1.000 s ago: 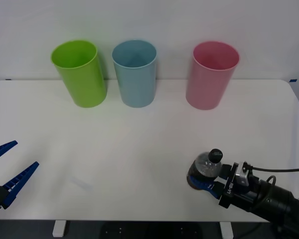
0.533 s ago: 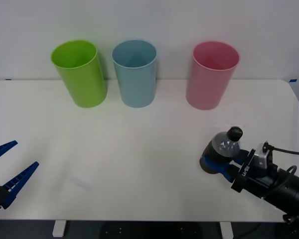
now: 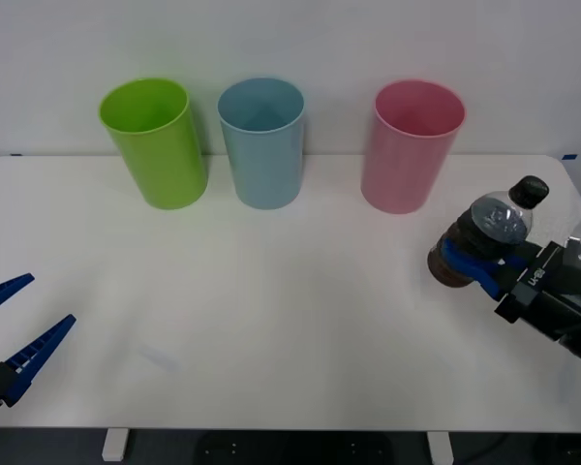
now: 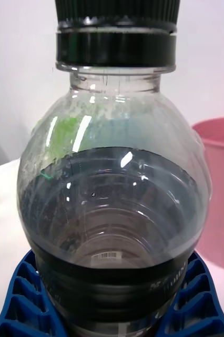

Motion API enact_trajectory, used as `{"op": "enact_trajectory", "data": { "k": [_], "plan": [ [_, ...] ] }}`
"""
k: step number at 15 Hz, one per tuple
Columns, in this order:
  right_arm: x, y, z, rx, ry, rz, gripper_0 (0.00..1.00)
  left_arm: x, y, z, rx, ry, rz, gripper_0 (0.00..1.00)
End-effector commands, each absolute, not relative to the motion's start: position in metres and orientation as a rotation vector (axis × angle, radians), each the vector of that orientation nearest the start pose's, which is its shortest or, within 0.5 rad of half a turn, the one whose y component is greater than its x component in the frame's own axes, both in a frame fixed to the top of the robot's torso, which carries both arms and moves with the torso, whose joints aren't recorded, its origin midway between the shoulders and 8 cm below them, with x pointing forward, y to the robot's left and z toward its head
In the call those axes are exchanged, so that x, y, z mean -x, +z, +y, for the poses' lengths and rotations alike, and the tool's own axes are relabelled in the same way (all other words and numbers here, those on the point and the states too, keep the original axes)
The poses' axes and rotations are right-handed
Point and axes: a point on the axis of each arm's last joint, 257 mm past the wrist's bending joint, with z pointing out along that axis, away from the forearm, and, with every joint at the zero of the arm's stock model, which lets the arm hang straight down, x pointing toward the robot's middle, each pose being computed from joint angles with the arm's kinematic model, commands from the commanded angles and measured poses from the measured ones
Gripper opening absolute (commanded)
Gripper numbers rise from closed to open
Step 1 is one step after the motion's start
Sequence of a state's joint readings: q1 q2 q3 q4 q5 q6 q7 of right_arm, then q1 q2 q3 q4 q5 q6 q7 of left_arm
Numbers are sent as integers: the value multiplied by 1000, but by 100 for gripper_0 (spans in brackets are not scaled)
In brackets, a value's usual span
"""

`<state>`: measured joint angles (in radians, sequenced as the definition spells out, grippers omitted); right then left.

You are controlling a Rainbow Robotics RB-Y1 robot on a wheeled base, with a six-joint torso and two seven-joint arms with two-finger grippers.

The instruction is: Grasp the object on the table and drop it into the matching bin: aluminum can to the light blue bin, PET bottle to the pink bin.

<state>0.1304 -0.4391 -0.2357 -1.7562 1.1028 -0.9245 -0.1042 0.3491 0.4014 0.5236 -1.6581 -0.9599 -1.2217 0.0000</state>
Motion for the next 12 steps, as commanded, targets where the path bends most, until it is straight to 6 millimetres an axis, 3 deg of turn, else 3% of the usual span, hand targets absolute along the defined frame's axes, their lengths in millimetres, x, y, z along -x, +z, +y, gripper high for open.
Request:
{"op": "enact_trajectory", "data": {
  "k": [1, 7, 12],
  "plan": [
    [-437, -105, -236, 508, 598, 1383, 0, -342, -169, 330, -465, -567, 1441, 100],
    [-443, -49, -240, 465, 642, 1366, 0, -342, -169, 330, -465, -567, 1441, 100],
    [-463, -4, -244, 463, 668, 1343, 0, -342, -169, 330, -465, -567, 1441, 100]
  ]
}}
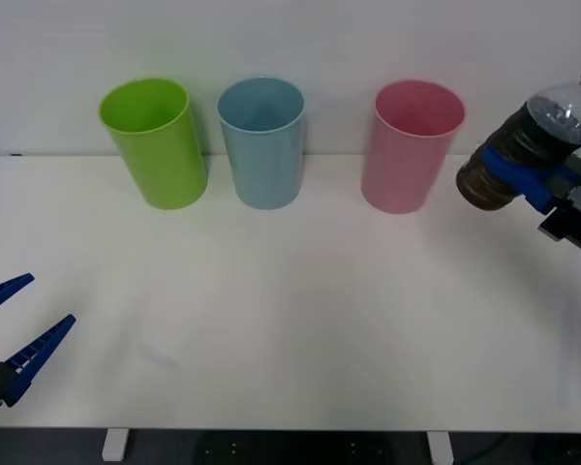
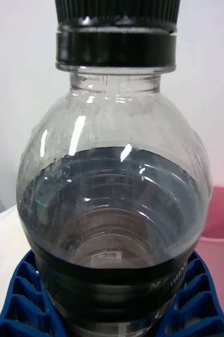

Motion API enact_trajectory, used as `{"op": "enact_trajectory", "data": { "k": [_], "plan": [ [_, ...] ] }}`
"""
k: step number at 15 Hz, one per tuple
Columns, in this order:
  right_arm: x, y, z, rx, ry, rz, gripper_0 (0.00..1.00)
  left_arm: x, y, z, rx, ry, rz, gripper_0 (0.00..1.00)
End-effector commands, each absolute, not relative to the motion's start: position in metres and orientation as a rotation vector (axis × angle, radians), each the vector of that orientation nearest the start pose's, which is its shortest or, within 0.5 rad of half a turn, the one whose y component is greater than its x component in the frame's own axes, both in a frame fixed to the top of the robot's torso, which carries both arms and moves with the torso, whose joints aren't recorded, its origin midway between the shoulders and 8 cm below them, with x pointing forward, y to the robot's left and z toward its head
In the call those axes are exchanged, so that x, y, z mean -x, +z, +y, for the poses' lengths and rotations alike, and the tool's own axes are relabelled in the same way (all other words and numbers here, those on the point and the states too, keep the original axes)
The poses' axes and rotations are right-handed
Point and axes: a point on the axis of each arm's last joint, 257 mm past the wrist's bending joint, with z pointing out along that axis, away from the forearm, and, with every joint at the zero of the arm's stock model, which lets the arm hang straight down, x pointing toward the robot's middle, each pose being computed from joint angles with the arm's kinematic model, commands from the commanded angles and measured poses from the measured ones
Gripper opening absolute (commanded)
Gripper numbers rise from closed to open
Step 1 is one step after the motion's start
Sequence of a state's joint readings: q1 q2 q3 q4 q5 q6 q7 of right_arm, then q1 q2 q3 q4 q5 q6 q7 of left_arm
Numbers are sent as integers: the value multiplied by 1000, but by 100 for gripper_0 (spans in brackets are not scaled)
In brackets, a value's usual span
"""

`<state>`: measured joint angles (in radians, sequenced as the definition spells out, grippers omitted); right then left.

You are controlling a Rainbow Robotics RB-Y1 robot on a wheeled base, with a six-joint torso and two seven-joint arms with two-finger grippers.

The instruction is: Grasp the object on the table and drop it into the matching bin: aluminum can to the light blue bin, PET bottle to the pink bin.

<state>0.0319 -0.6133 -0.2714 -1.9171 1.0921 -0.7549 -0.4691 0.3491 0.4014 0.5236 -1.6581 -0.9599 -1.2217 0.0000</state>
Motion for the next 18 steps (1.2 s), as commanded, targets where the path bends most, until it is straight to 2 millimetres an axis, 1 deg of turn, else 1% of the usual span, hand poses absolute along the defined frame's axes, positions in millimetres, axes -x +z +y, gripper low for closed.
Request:
{"op": "enact_trajectory", "data": {
  "k": [1, 3, 9, 13, 18],
  "plan": [
    [-471, 1, -248, 472, 652, 1341, 0, -342, -169, 330, -465, -567, 1441, 100],
    [-492, 8, -256, 480, 612, 1348, 0, -342, -169, 330, -465, -567, 1441, 100],
    [-558, 22, -263, 470, 556, 1371, 0, -342, -169, 330, -465, -567, 1441, 100],
    [-593, 26, -258, 460, 556, 1393, 0, -342, -169, 330, -465, -567, 1441, 100],
    [-638, 24, -250, 457, 490, 1431, 0, -342, -169, 330, -465, -567, 1441, 100]
  ]
}}
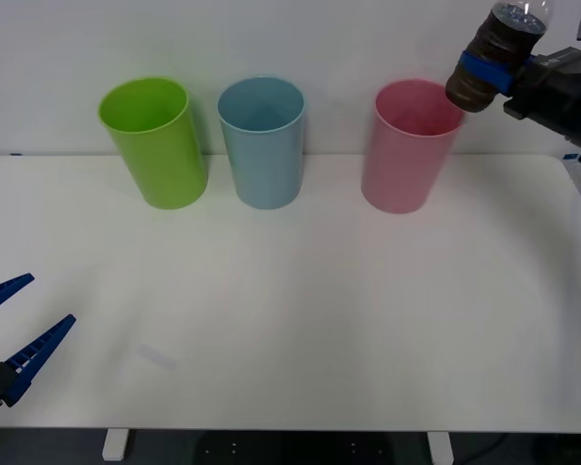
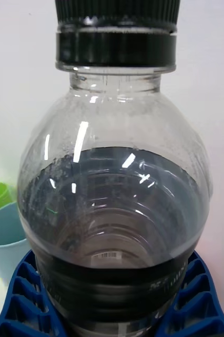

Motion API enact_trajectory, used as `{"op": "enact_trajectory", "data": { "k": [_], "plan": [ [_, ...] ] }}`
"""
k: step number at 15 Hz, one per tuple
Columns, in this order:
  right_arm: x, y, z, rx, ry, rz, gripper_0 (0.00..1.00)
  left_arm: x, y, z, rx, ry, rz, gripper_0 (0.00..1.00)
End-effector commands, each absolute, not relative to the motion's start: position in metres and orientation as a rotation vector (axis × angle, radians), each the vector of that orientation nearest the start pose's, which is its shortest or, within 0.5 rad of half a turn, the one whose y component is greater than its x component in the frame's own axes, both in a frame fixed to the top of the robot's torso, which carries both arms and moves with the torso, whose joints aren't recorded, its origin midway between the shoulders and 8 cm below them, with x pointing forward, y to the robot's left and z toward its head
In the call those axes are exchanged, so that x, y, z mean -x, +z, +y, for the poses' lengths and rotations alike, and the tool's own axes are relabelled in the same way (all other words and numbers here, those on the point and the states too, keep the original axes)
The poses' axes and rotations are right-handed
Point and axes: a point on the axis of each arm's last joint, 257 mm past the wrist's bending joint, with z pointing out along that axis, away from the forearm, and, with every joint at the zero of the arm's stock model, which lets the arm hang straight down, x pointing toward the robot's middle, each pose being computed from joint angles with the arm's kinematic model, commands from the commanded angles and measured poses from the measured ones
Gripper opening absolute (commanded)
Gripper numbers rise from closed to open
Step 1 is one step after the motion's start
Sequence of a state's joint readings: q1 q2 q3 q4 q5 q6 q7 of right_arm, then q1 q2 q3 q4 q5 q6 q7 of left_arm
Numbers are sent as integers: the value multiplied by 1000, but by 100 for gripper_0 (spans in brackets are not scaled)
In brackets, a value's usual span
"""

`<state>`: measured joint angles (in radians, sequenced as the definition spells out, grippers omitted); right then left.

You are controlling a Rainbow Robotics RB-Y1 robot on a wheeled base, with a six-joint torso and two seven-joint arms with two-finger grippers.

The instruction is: Grasp the object on the table and drop it into the matching bin: aluminum can to the light blue bin, PET bottle to the pink bin.

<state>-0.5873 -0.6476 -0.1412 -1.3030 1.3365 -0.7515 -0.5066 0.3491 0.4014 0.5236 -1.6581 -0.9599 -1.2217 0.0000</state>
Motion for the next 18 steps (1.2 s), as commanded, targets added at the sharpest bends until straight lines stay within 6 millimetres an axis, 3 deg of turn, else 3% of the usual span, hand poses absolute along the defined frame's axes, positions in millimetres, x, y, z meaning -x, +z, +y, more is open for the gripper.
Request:
{"op": "enact_trajectory", "data": {
  "k": [1, 8, 15, 18],
  "plan": [
    [-646, 24, -247, 454, 485, 1437, 0, -342, -169, 330, -465, -567, 1441, 100],
    [-693, 13, -218, 457, 454, 1502, 0, -342, -169, 330, -465, -567, 1441, 100],
    [-702, 14, -207, 470, 421, 1493, 0, -342, -169, 330, -465, -567, 1441, 100],
    [-703, 15, -208, 474, 406, 1486, 14, -342, -169, 330, -465, -567, 1441, 100]
  ]
}}
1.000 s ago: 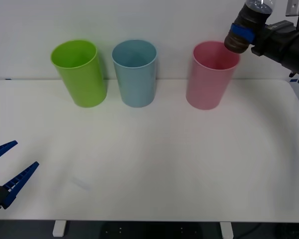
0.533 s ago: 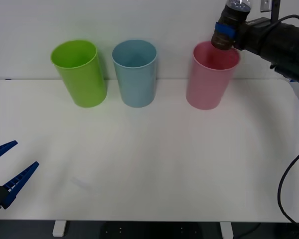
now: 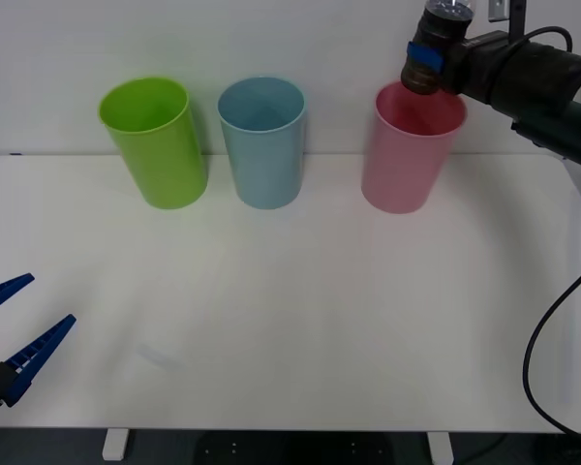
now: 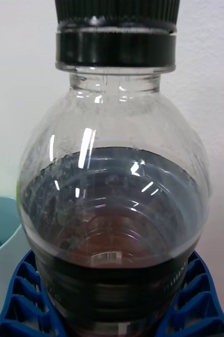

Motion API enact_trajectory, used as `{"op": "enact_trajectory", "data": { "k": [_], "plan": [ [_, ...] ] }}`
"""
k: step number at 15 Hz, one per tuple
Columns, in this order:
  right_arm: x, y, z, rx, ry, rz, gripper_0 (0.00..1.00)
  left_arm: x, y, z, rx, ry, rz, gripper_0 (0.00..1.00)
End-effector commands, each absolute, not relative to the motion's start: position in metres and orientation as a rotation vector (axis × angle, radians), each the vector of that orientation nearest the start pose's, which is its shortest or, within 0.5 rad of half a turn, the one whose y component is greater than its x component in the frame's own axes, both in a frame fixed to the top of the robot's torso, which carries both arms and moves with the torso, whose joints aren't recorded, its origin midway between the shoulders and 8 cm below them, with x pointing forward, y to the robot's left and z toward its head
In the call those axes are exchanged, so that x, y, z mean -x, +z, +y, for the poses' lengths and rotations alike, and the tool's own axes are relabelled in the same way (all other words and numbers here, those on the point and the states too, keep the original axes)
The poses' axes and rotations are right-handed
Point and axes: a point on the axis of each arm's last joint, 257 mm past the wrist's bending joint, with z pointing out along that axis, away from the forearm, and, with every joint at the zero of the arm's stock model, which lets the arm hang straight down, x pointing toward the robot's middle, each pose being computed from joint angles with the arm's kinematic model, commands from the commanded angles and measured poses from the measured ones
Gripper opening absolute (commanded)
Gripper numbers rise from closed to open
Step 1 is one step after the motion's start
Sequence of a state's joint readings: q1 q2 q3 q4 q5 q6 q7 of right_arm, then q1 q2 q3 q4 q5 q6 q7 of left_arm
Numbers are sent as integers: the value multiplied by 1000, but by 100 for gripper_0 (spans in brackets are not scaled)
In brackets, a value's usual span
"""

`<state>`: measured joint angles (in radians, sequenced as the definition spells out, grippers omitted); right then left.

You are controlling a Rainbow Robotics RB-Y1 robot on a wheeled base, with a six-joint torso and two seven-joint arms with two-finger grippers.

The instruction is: Grasp the object on the table and drop it into the matching bin: aluminum can to the light blue bin, PET bottle to the pink bin.

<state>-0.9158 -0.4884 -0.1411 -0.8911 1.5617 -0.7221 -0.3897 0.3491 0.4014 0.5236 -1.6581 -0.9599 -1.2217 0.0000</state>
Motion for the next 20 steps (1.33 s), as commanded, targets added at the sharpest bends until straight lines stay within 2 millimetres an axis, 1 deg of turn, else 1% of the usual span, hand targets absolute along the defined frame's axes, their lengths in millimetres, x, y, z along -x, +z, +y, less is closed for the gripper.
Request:
{"op": "enact_trajectory", "data": {
  "k": [1, 2, 3, 10, 13, 14, 19, 20],
  "plan": [
    [-703, 17, -208, 478, 397, 1481, 44, -342, -169, 330, -465, -567, 1441, 100],
    [-704, 17, -210, 479, 390, 1479, 83, -342, -169, 330, -465, -567, 1441, 100],
    [-704, 17, -209, 481, 388, 1477, 100, -342, -169, 330, -465, -567, 1441, 100],
    [-702, 19, -208, 485, 394, 1467, 100, -342, -169, 330, -465, -567, 1441, 100],
    [-699, 23, -203, 487, 426, 1451, 100, -342, -169, 330, -465, -567, 1441, 100],
    [-697, 22, -202, 488, 441, 1450, 100, -342, -169, 330, -465, -567, 1441, 100],
    [-673, 25, -207, 508, 450, 1394, 100, -342, -169, 330, -465, -567, 1441, 100],
    [-665, 25, -207, 520, 460, 1383, 100, -342, -169, 330, -465, -567, 1441, 100]
  ]
}}
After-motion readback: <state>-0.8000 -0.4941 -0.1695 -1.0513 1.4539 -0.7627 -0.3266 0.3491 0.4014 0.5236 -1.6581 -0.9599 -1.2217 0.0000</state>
